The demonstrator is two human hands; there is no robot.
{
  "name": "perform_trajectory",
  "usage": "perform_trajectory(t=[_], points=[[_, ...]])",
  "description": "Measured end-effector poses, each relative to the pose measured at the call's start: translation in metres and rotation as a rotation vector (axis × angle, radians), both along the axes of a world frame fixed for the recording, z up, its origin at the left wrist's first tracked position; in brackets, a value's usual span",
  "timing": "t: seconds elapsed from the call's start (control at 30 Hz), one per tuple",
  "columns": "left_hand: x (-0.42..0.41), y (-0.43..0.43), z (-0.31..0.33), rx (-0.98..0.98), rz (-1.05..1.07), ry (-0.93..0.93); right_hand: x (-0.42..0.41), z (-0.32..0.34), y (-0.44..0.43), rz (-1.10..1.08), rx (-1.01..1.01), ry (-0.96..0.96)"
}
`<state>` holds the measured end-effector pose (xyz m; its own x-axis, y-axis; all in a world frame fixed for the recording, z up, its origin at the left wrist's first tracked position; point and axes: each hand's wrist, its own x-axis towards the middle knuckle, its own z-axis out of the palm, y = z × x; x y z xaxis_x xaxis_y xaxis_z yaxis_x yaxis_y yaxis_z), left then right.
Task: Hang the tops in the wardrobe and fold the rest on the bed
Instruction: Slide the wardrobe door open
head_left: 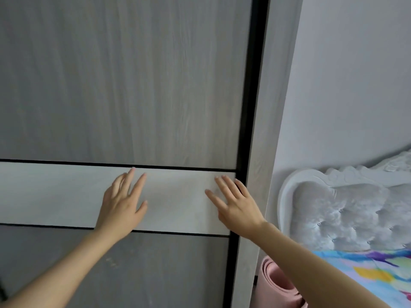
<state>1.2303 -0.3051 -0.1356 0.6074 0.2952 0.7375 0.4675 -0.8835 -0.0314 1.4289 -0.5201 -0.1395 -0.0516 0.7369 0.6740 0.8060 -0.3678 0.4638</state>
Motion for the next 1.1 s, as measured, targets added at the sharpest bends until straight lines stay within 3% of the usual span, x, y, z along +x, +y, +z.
perform_trajectory(t=[0.17,0.33,0.5,0.83,1.1], points=[[0.006,0.005,0.011,0.025,0.059,-0.038,-0.001,0.023,0.027,-0.027,0.109,0.031],[0.025,0.014,0.012,-0.115,0.163,-0.054,0.001,0.046,0.048,-0.085,0.252,0.068],[0.051,0.022,0.007,-0.091,0.133,-0.102,0.02,0.047,0.065,-0.136,0.251,-0.097],[0.105,0.054,-0.032,0.149,0.08,-0.524,0.041,0.027,0.099,-0.097,0.47,-0.146],[0.109,0.063,-0.039,0.235,0.09,-0.6,0.04,0.024,0.104,-0.019,0.51,-0.155]])
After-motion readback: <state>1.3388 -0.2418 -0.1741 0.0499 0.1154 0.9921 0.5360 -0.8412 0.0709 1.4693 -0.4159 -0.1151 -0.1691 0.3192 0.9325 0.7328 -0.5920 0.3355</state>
